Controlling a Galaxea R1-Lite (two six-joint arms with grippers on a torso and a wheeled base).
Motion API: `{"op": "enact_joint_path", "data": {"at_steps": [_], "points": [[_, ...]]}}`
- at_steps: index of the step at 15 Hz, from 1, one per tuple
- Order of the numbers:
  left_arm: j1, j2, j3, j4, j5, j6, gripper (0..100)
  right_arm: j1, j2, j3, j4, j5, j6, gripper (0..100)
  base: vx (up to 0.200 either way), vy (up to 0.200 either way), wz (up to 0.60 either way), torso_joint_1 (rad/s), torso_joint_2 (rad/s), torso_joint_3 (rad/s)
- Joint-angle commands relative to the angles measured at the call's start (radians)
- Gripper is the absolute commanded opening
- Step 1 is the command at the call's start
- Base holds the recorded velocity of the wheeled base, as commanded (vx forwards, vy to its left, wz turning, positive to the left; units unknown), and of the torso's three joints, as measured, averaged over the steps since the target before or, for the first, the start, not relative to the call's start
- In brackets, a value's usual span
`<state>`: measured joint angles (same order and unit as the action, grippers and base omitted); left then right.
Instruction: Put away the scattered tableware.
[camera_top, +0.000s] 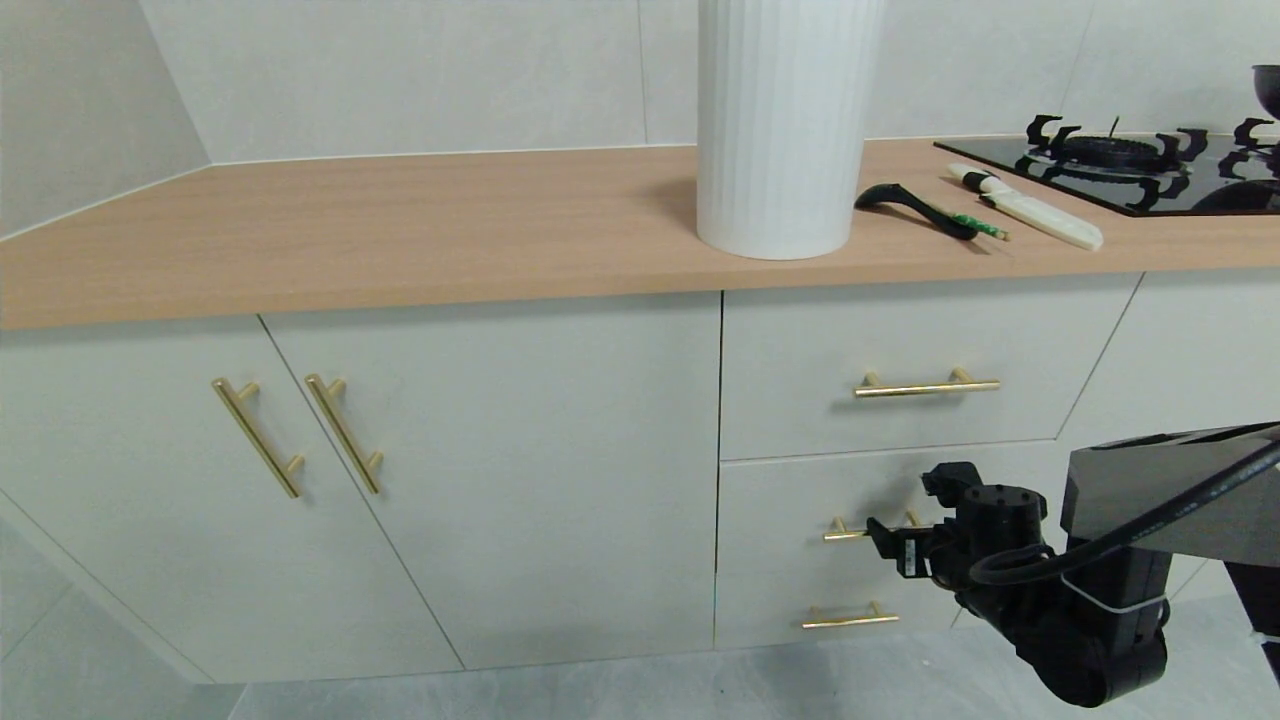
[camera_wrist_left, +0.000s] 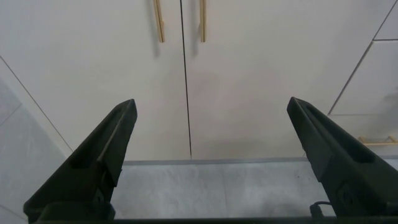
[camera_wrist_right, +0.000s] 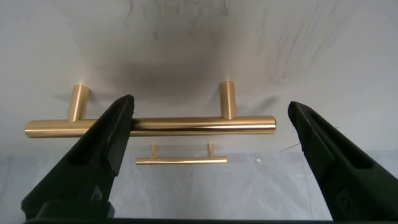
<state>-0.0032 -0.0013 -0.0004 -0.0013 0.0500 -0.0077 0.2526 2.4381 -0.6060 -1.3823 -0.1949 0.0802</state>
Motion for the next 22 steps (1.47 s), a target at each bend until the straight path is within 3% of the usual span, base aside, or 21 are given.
{"op": "enact_joint_path", "data": {"at_steps": [1,8,13,15,18,22], "points": [[0.0,0.001,0.0,0.0,0.001,0.0,100,0.001,0.004,0.003,0.011,0.0,-0.002,100,0.0,0.0,0.0,0.0,0.0,0.0],[0.0,0.001,0.0,0.0,0.001,0.0,100,0.001,-0.036,0.055,0.014,0.006,-0.01,100,0.0,0.0,0.0,0.0,0.0,0.0],[0.0,0.001,0.0,0.0,0.001,0.0,100,0.005,-0.318,0.161,0.19,0.117,-0.017,100,0.0,0.0,0.0,0.0,0.0,0.0],[0.0,0.001,0.0,0.0,0.001,0.0,100,0.005,-0.487,0.164,0.336,0.141,-0.013,100,0.0,0.0,0.0,0.0,0.0,0.0],[0.0,0.001,0.0,0.0,0.001,0.0,100,0.01,-0.605,0.163,0.367,0.166,-0.01,100,0.0,0.0,0.0,0.0,0.0,0.0],[0.0,0.001,0.0,0.0,0.001,-0.002,100,0.02,-0.597,0.152,0.361,0.161,0.003,100,0.0,0.0,0.0,0.0,0.0,0.0]]}}
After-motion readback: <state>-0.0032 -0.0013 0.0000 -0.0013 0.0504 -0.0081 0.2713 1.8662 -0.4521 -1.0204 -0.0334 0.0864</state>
